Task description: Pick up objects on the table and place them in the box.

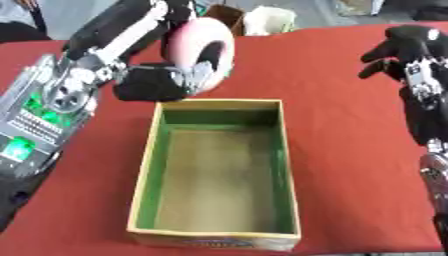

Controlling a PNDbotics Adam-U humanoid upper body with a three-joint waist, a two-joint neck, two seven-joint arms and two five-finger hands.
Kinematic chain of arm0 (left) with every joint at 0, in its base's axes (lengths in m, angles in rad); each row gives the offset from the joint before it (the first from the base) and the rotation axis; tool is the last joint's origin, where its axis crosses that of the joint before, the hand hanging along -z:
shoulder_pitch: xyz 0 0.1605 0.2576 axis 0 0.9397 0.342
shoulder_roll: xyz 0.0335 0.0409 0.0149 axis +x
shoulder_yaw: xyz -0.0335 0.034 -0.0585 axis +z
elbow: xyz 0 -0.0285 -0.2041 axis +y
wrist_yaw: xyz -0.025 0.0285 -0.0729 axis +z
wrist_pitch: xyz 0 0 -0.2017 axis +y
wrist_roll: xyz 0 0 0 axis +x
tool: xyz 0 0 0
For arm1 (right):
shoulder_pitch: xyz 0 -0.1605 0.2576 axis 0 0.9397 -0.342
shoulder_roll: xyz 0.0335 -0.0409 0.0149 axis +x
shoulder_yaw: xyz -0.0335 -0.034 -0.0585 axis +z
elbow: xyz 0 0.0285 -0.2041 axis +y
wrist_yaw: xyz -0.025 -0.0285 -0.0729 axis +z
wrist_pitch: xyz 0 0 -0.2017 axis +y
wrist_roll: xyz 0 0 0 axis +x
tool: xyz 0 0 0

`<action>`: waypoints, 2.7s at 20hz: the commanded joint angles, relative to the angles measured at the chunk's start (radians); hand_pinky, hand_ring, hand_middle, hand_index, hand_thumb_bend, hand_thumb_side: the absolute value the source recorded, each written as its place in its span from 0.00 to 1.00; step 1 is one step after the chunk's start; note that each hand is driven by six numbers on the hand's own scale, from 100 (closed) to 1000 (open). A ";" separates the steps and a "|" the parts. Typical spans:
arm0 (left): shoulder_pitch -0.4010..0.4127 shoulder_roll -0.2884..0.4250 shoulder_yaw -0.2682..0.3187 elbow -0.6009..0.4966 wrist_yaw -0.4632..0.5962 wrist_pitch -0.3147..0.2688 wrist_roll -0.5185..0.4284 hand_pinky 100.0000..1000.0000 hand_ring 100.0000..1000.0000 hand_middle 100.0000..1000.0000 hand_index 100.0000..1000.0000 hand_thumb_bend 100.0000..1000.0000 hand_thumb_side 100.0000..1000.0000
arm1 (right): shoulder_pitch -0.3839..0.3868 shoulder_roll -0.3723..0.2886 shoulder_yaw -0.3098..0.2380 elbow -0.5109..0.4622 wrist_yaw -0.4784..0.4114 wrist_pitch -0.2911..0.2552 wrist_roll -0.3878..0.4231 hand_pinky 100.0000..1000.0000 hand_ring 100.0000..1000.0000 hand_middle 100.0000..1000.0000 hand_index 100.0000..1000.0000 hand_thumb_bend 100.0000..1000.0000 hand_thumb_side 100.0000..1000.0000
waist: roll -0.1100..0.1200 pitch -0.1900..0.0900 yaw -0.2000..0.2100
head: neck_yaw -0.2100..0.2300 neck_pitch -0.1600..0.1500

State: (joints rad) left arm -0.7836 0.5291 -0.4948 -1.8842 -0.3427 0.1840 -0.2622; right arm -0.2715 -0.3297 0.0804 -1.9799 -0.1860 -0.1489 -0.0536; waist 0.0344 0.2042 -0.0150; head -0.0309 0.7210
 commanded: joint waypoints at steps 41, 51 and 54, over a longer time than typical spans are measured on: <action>0.013 -0.098 -0.023 0.208 -0.316 -0.135 -0.618 0.56 0.72 0.74 0.93 0.71 0.56 | -0.013 0.011 -0.011 -0.020 -0.008 0.018 -0.019 0.44 0.55 0.48 0.66 0.00 0.41 | -0.023 -0.020 -0.011 | 0.034 0.024; 0.074 -0.156 0.192 -0.057 -0.254 0.067 -0.038 0.44 0.51 0.52 0.64 0.25 0.77 | -0.008 0.011 -0.019 -0.020 -0.006 0.014 -0.028 0.44 0.55 0.48 0.66 0.00 0.41 | -0.028 -0.025 0.012 | 0.021 0.020; 0.118 -0.180 0.265 -0.108 -0.175 0.077 0.166 0.45 0.49 0.50 0.62 0.21 0.73 | -0.008 0.010 -0.022 -0.020 -0.004 0.013 -0.032 0.44 0.55 0.48 0.66 0.00 0.41 | -0.029 -0.025 0.018 | 0.007 0.017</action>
State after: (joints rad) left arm -0.6557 0.3513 -0.2683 -1.9560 -0.5475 0.2540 -0.1725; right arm -0.2718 -0.3120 0.0674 -1.9799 -0.1878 -0.1346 -0.0814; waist 0.0081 0.1962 0.0017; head -0.0171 0.7463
